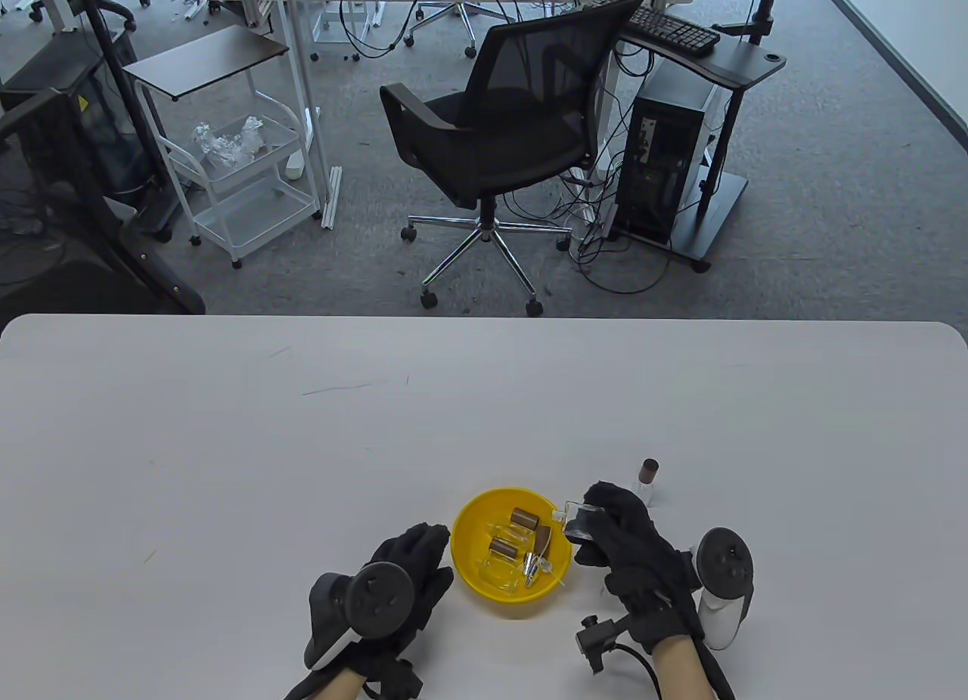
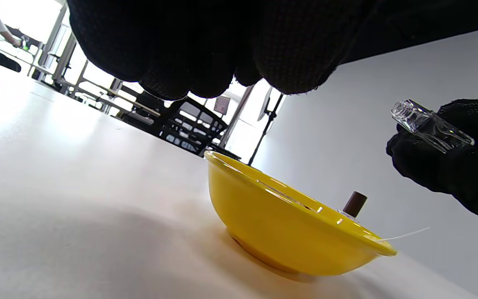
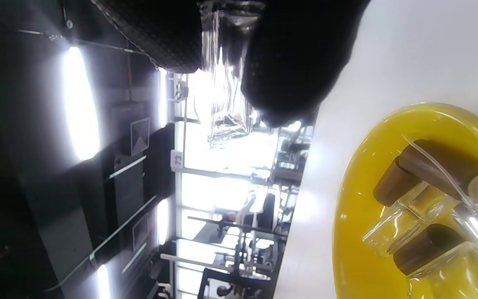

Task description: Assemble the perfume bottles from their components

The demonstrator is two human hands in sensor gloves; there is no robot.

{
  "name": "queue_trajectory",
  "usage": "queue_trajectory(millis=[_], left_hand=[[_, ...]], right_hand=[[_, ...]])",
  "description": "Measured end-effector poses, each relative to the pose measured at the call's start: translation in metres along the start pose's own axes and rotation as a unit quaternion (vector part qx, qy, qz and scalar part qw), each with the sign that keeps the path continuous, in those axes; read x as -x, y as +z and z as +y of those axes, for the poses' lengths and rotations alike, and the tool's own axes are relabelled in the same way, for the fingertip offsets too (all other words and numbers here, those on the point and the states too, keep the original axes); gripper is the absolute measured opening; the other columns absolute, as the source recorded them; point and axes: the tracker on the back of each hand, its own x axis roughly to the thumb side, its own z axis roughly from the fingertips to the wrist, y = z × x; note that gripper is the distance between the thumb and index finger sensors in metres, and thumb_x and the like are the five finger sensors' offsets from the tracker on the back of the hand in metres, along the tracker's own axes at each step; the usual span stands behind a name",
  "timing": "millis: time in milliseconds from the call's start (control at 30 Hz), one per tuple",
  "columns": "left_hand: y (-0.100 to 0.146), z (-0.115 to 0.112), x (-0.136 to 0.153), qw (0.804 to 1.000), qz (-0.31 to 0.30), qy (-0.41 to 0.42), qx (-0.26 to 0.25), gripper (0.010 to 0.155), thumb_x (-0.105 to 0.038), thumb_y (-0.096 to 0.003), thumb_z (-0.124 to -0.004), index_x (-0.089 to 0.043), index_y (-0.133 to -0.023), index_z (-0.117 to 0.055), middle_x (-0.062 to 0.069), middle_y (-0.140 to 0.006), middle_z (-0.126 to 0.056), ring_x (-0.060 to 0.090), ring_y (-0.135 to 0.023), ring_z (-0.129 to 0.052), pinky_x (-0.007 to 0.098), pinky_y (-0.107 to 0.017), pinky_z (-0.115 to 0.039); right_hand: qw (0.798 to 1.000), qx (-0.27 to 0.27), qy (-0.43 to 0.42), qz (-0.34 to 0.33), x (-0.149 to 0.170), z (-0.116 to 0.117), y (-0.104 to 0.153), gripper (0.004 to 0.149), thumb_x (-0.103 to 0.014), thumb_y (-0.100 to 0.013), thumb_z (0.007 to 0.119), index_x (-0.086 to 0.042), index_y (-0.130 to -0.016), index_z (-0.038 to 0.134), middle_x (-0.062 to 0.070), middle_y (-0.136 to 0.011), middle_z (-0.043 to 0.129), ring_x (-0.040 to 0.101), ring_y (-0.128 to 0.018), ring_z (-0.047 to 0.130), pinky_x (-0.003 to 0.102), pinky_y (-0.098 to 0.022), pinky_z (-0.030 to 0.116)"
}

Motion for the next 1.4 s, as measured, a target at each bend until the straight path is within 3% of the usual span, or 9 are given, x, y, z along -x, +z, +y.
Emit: queue_trajectory(millis=[333,667,867,1133,1400], left_hand=[[-0.014,-0.014,-0.041,0.996,-0.053,-0.070,0.034,0.054,-0.039,-0.0517,-0.080,-0.024,-0.103,-0.075,0.009,-0.100,-0.084,0.035,-0.086,-0.087,0.048,-0.062,-0.077],[-0.048,-0.027,-0.074,0.988,-0.040,-0.121,0.085,0.047,-0.036,-0.0483,-0.086,-0.027,-0.094,-0.085,0.003,-0.087,-0.097,0.027,-0.069,-0.099,0.041,-0.052,-0.086],[-0.064,-0.044,-0.090,0.978,-0.021,-0.177,0.106,0.048,-0.040,-0.0465,-0.088,-0.025,-0.092,-0.086,0.002,-0.080,-0.097,0.026,-0.067,-0.097,0.042,-0.052,-0.084],[-0.071,-0.070,-0.095,0.964,-0.020,-0.235,0.121,0.050,-0.043,-0.0457,-0.089,-0.026,-0.092,-0.087,0.002,-0.080,-0.097,0.027,-0.065,-0.096,0.042,-0.051,-0.083],[-0.076,-0.077,-0.098,0.957,-0.005,-0.256,0.134,0.050,-0.045,-0.0463,-0.088,-0.028,-0.093,-0.086,0.001,-0.083,-0.093,0.028,-0.069,-0.094,0.043,-0.054,-0.082]], right_hand=[[0.999,0.011,-0.039,0.010,0.001,-0.006,0.002,0.047,-0.024,-0.063,0.070,-0.006,-0.105,0.056,0.022,-0.096,0.074,0.042,-0.068,0.091,0.034,-0.044,0.087],[0.997,0.013,-0.078,0.019,0.002,-0.014,0.002,0.047,-0.025,-0.065,0.067,-0.007,-0.106,0.054,0.021,-0.097,0.072,0.042,-0.070,0.089,0.035,-0.046,0.085],[0.995,0.014,-0.093,0.023,0.003,-0.017,0.002,0.046,-0.025,-0.065,0.066,-0.007,-0.106,0.054,0.021,-0.097,0.072,0.042,-0.070,0.088,0.035,-0.047,0.084],[0.995,0.005,-0.097,0.025,0.002,-0.015,0.002,0.046,-0.026,-0.066,0.065,-0.006,-0.106,0.054,0.021,-0.097,0.072,0.042,-0.070,0.088,0.036,-0.047,0.084],[0.994,0.000,-0.101,0.034,0.004,-0.013,0.003,0.046,-0.026,-0.066,0.065,-0.006,-0.106,0.053,0.021,-0.098,0.071,0.043,-0.071,0.087,0.036,-0.047,0.084]])
